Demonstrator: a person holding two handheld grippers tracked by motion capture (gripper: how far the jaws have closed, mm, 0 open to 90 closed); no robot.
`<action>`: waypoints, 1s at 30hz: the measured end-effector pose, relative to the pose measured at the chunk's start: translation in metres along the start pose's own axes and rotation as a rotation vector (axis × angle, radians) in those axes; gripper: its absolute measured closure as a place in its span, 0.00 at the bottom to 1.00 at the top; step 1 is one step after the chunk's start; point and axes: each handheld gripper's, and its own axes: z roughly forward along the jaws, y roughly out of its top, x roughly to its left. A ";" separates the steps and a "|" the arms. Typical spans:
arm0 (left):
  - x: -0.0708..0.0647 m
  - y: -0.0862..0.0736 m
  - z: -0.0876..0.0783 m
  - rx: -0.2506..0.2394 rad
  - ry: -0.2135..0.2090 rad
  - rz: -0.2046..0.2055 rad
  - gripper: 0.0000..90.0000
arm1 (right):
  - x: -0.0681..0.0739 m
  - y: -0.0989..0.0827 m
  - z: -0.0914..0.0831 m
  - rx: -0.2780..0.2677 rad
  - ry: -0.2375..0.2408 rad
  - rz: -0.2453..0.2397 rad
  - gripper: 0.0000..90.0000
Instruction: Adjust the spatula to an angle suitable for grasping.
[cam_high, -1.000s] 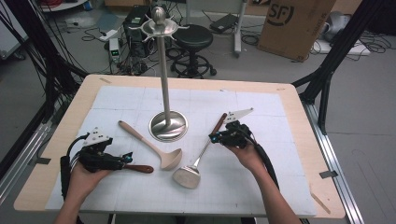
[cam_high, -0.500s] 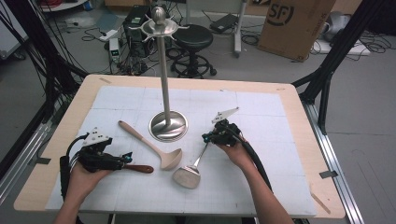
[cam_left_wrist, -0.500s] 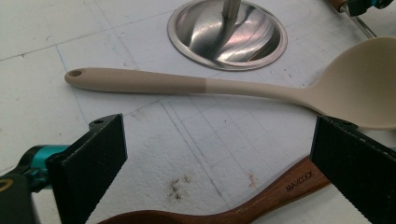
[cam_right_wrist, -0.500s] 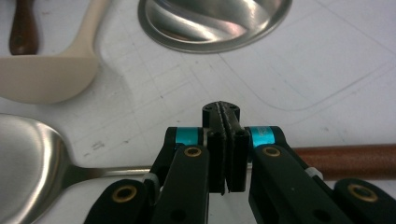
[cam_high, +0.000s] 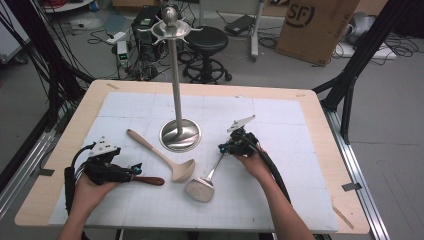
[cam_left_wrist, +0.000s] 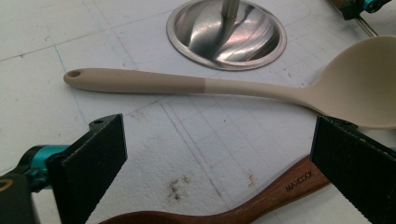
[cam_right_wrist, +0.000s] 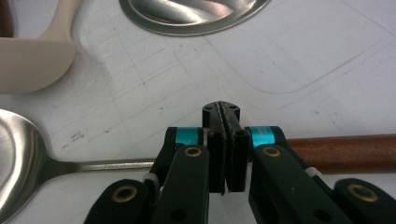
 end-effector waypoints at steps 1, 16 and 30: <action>0.000 0.000 0.000 0.001 0.000 0.002 0.05 | 0.000 0.000 0.000 0.003 0.001 0.000 0.99; 0.000 -0.001 -0.002 0.003 0.002 0.006 0.05 | -0.001 -0.008 -0.011 0.024 0.006 0.012 0.99; -0.001 -0.001 -0.002 0.002 0.003 0.008 0.05 | -0.003 -0.021 -0.025 0.027 0.006 0.027 0.99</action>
